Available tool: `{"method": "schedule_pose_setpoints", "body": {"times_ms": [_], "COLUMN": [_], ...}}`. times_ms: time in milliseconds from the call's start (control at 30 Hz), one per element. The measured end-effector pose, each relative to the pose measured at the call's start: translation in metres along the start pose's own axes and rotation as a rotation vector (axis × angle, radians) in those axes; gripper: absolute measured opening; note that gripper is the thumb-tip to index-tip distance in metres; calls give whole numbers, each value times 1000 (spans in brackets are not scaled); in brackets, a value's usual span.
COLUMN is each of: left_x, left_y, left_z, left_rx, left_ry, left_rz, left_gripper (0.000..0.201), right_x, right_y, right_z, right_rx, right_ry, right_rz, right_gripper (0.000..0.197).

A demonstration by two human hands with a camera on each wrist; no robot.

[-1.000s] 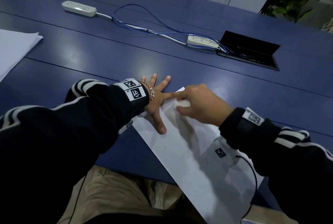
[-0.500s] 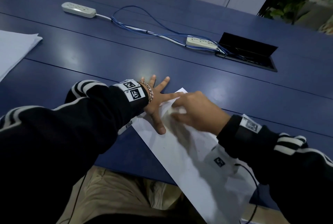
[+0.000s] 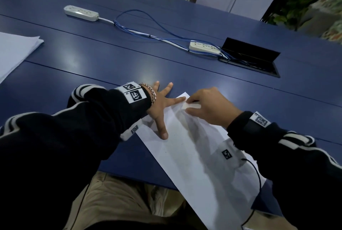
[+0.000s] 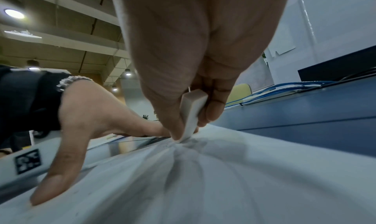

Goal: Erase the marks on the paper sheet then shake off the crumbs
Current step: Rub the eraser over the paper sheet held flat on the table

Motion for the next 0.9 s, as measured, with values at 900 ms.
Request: {"method": "schedule_pose_setpoints", "body": {"times_ms": [900], "left_x": [-3], "left_y": [17], "left_z": [-7], "left_rx": [-7], "left_ry": [-61], "left_rz": [-51], "left_gripper": [158], "right_x": [-17], "right_y": [-2], "right_z": [25], "right_rx": [49], "right_ry": [-258], "right_rz": [108], "right_gripper": [16]}}
Point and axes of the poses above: each hand's wrist, its own x-axis towards the middle knuckle, its own y-axis out of the palm, z = x × y, the point moved 3 cm from there along x, towards the middle knuckle, and after that the axes turned 11 degrees about y, right-handed, at the moved point
